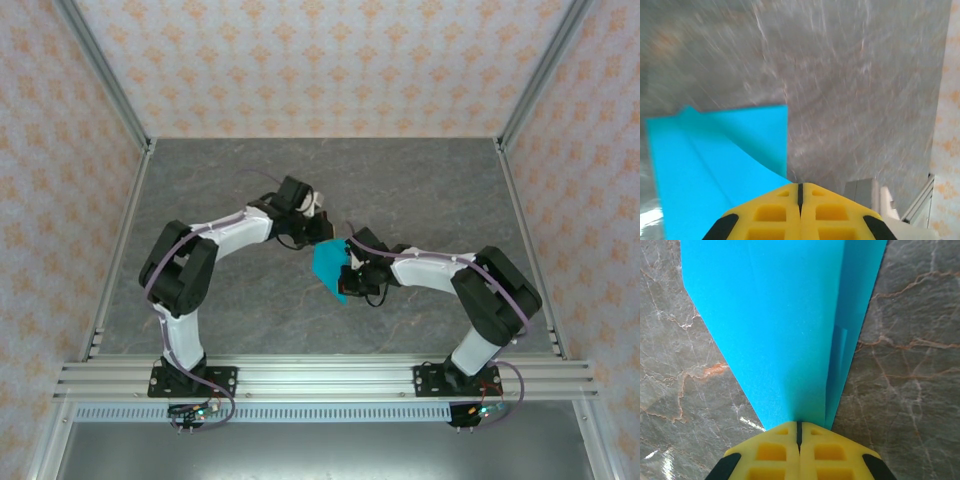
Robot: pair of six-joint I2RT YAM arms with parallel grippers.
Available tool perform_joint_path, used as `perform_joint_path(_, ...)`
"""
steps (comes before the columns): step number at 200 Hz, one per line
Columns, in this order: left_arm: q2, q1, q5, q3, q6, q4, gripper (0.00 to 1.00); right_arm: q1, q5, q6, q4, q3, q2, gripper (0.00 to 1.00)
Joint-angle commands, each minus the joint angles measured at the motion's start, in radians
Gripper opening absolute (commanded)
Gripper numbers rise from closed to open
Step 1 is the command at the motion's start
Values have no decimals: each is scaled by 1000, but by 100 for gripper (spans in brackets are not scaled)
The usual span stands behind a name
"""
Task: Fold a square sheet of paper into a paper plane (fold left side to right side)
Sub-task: Fourth fold the wing at the center of the table.
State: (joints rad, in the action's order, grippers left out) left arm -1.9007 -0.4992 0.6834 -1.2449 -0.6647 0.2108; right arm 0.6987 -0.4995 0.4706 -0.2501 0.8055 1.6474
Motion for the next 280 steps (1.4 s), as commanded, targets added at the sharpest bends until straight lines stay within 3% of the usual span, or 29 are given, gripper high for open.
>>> perform_joint_path(1, -74, 5, 13, 11, -26, -46, 6, 9, 106, -1, -210, -52, 51, 0)
perform_joint_path(69, -186, 5, -84, -25, -4, 6, 6, 9, 103, -11, -234, -54, 30, 0)
perform_joint_path(139, -180, 4, -113, 62, -19, -27, 6, 9, 122, 50, -261, 96, -182, 0)
perform_joint_path(191, -181, 3, -110, 82, -38, -61, 5, 20, 115, 324, 40, 99, -92, 0)
perform_joint_path(229, -172, 3, -111, 81, -30, -49, 5, 42, 166, 400, 71, 155, 36, 0)
perform_joint_path(280, -167, 3, -111, 77, -25, -45, 5, 44, 234, 429, 49, 167, 94, 0)
